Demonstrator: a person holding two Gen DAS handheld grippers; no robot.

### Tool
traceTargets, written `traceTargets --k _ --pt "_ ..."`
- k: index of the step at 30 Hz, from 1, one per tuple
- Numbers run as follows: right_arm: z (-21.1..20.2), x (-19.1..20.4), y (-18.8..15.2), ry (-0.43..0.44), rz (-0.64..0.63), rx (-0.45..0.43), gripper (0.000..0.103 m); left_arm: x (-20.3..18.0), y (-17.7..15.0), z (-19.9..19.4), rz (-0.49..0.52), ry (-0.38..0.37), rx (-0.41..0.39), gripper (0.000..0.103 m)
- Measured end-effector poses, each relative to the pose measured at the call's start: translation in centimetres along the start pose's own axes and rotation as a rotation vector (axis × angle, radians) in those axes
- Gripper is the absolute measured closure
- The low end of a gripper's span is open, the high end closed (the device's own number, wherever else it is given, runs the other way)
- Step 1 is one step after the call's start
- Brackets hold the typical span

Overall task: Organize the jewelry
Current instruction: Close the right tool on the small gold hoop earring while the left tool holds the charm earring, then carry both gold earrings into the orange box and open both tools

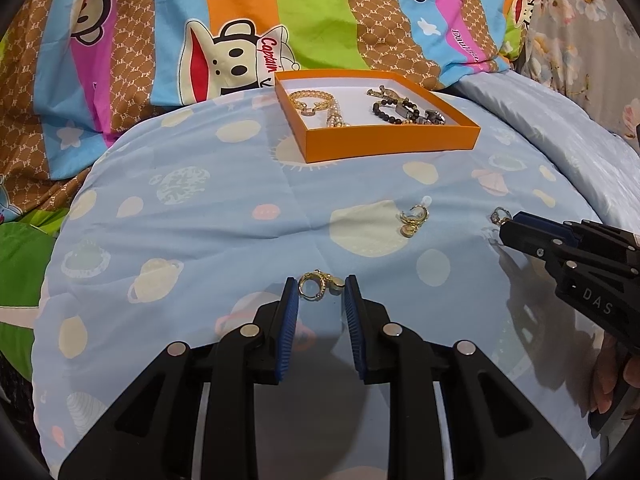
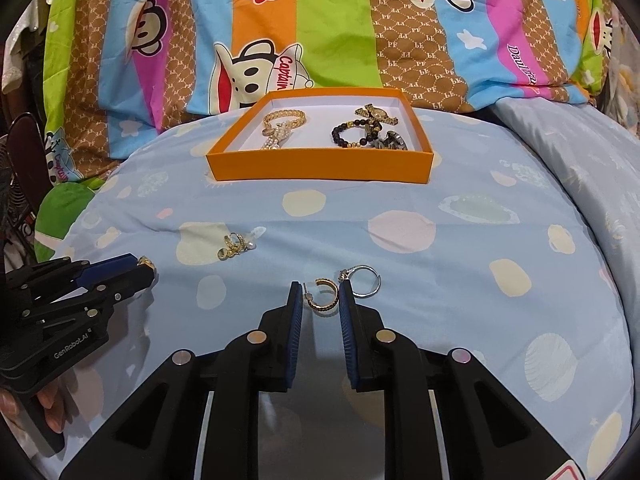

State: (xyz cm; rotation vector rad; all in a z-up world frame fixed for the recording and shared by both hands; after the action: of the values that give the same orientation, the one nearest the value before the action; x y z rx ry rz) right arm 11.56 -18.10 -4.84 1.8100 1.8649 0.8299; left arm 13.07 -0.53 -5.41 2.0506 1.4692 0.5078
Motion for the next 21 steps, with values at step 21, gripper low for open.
traceTargets --k 21 --pt "-1.8 0.0 1.8 0.006 0.008 -0.064 0.086 -1.0 1.7 -1.4 0.027 0.017 -0.059 0.08"
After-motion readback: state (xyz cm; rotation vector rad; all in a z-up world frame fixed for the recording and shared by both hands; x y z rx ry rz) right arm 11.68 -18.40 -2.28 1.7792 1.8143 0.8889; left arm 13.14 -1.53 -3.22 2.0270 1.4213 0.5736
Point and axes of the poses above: each gripper's, at about its wrist camera, not at the fingertips, and z roughly the way its jaws point, x to its left, y to its top, the point moved 5 cm from there along z, roughly the way its jaws point, and after that the axes turned 1 degree about y, right-handed, at the moved point
